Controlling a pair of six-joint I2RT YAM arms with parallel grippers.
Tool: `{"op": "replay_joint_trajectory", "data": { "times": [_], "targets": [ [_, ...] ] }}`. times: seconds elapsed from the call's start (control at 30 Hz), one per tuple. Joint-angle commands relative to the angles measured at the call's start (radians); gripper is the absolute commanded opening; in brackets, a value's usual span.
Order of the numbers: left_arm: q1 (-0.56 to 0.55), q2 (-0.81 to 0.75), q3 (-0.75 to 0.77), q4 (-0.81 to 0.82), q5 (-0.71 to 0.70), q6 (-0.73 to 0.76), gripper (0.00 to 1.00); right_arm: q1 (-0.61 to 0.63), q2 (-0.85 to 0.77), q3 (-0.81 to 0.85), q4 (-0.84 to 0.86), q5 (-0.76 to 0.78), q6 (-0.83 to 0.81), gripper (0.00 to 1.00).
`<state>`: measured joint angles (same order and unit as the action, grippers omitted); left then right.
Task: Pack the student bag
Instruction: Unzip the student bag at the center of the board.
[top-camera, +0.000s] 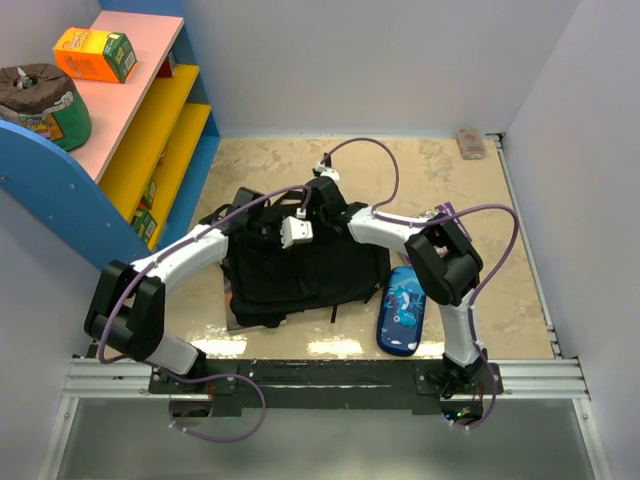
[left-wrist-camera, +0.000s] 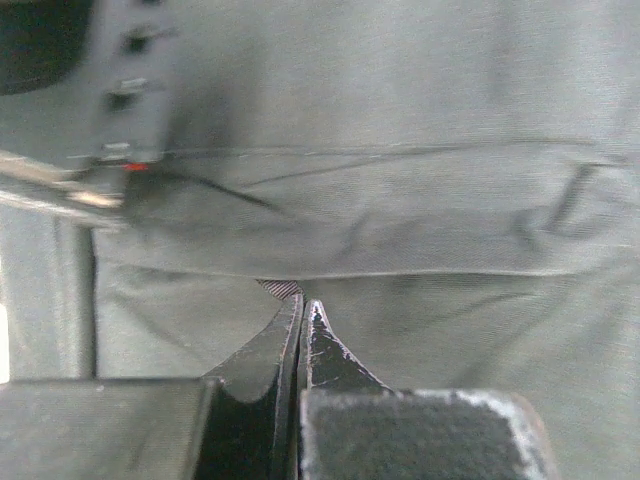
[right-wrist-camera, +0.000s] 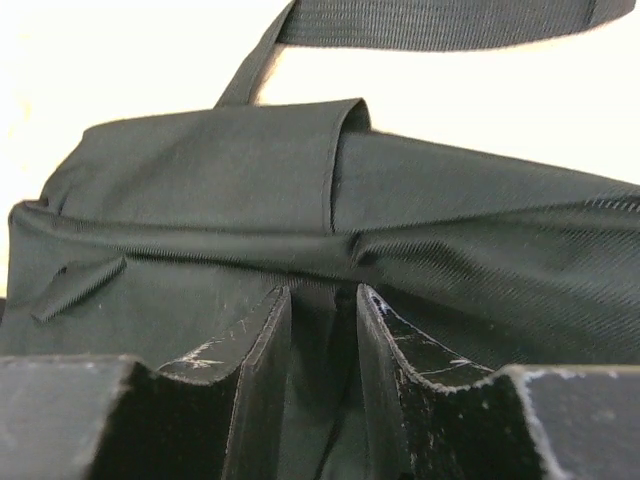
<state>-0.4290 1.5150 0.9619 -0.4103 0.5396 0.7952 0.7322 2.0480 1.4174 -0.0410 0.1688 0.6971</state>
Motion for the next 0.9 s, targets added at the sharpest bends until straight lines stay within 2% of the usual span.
{"op": "replay_joint_trajectory", "data": {
  "times": [0.0, 0.17, 0.5, 0.57, 0.6, 0.63, 0.73, 0.87],
  "targets": [
    [-0.04, -0.094, -0.04, -0.077, 0.06, -0.021, 0.0, -0.033, 0.024, 0.058, -0.016, 0.046, 0.013, 0.34],
    [-0.074, -0.157, -0.057, -0.149, 0.085, -0.034, 0.0, -0.047, 0.035, 0.089, -0.011, 0.054, 0.013, 0.43],
    [-0.149, -0.231, -0.075, -0.327, 0.115, 0.006, 0.0, -0.074, 0.054, 0.092, -0.01, 0.084, -0.022, 0.46],
    [-0.152, -0.239, -0.083, -0.349, 0.117, 0.009, 0.0, -0.089, 0.051, 0.094, -0.02, 0.086, -0.03, 0.53],
    [-0.154, -0.243, -0.089, -0.357, 0.118, 0.015, 0.0, -0.094, 0.044, 0.095, -0.026, 0.083, -0.03, 0.58],
    [-0.154, -0.242, -0.091, -0.373, 0.123, 0.042, 0.0, -0.096, 0.035, 0.098, -0.043, 0.077, -0.031, 0.68],
    [-0.154, -0.231, -0.072, -0.43, 0.141, 0.061, 0.01, -0.093, -0.041, 0.08, -0.056, 0.057, -0.053, 0.73],
    [-0.154, -0.268, -0.064, -0.404, 0.157, 0.018, 0.12, -0.044, -0.164, -0.043, -0.062, 0.057, -0.097, 0.76]
  ]
}}
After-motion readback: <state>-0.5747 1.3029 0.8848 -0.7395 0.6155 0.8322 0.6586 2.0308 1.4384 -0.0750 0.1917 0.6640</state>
